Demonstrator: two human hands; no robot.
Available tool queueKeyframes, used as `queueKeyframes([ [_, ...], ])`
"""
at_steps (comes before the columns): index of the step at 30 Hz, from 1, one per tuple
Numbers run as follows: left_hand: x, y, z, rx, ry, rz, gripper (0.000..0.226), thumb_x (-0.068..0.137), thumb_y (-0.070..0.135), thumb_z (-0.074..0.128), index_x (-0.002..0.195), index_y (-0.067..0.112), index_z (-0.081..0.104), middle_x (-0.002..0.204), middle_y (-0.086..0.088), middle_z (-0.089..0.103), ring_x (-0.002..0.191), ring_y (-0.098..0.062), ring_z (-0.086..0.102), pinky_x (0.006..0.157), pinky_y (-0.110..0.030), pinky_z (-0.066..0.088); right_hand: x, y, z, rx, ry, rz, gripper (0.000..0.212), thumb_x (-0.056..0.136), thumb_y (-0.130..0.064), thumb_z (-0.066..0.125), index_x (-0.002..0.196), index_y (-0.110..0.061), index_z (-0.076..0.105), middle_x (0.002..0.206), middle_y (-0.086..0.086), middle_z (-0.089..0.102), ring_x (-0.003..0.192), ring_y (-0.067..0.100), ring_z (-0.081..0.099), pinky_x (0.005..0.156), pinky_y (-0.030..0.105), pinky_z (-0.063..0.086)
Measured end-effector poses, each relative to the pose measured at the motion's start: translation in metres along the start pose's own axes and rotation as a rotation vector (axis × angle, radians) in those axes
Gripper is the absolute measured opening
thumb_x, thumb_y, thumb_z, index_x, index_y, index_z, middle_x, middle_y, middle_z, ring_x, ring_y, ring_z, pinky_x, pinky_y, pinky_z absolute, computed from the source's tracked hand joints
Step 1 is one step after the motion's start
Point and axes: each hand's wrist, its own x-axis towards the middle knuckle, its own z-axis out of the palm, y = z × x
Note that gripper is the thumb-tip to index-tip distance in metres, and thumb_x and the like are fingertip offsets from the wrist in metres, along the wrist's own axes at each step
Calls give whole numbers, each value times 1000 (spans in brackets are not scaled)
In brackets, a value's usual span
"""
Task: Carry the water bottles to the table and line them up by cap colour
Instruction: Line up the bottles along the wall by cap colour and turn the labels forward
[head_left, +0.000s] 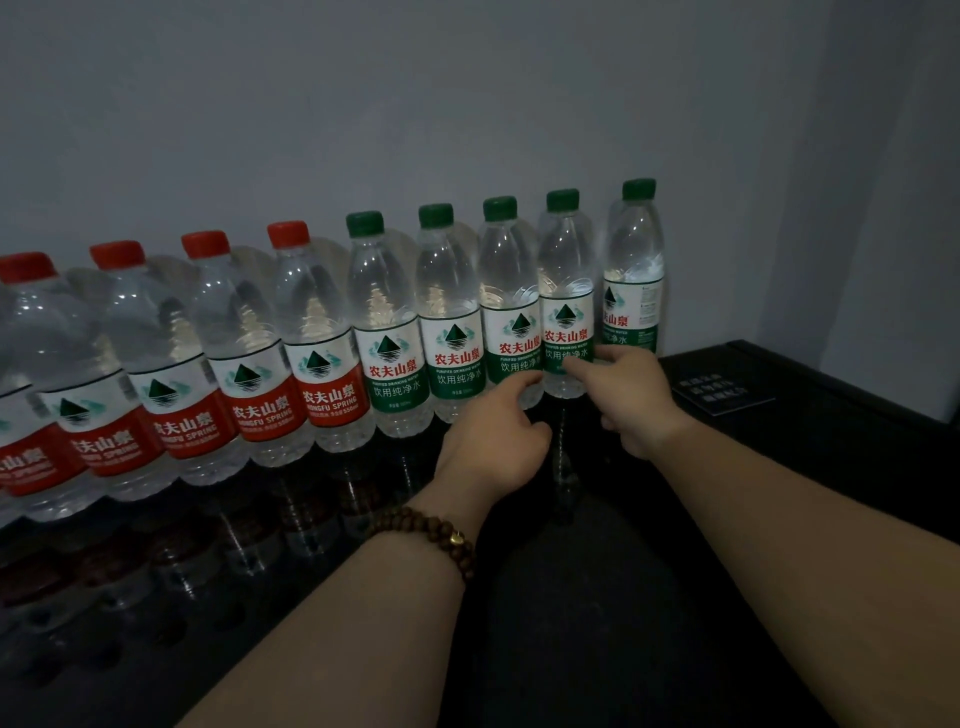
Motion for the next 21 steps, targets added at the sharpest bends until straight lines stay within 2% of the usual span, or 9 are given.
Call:
queueKeyframes([
  [3,-1,1,0,46,-14,3,69,85,34,62,147,52,39,74,16,69,80,-10,68,82,-39,59,1,5,1,-96,44,-96,20,86,-28,82,82,-34,64,77,-27,63,64,-17,62,47,2,40],
  [5,-1,1,-1,65,-16,7,70,87,35,63,150,51,37,72,17,69,79,-8,68,81,-39,59,-1,5,2,-234,104,-158,21,85,-33,82,99,-25,68,80,-25,58,68,-12,59,55,2,40],
  [7,0,1,-1,73,-14,11,70,87,36,62,151,49,37,72,17,69,81,-8,67,82,-39,58,-4,4,3,-384,144,-174,46,85,-44,80,119,-16,67,93,-12,61,84,5,59,69,19,47],
  [9,0,1,-1,78,-12,7,70,86,36,62,151,48,37,77,18,68,83,-7,66,84,-40,58,-3,4,3,-489,163,-172,58,84,-51,78,127,-15,64,111,-2,66,99,16,63,81,33,55],
  [11,1,1,-1,82,-20,8,73,84,33,61,151,48,37,85,20,68,88,-8,66,86,-40,57,-1,5,2,-462,149,-182,56,84,-48,79,127,-15,65,120,3,68,104,19,66,87,37,57],
  [14,0,0,-1,70,-33,4,76,82,31,63,151,49,37,100,24,66,97,-7,64,92,-39,55,1,7,1,-362,94,-201,38,87,-35,80,120,-18,70,110,-3,72,102,15,67,84,31,52],
  [16,0,-1,-1,65,-29,8,77,81,31,64,151,49,38,112,25,63,105,-9,63,95,-39,54,1,9,1,-336,37,-190,32,90,-31,76,120,-23,71,108,-7,72,106,18,68,89,35,54],
  [18,0,-1,-1,53,-21,9,77,79,31,64,150,48,39,121,22,61,110,-11,63,97,-41,54,2,10,0,-337,-21,-167,36,91,-33,73,126,-28,67,116,-7,72,111,20,66,96,42,55],
  [21,-1,0,-1,51,-17,14,78,77,31,64,150,48,40,124,23,59,110,-12,63,97,-42,55,2,9,1,-365,-60,-150,50,90,-40,71,137,-31,56,127,-7,68,117,19,63,101,46,52],
])
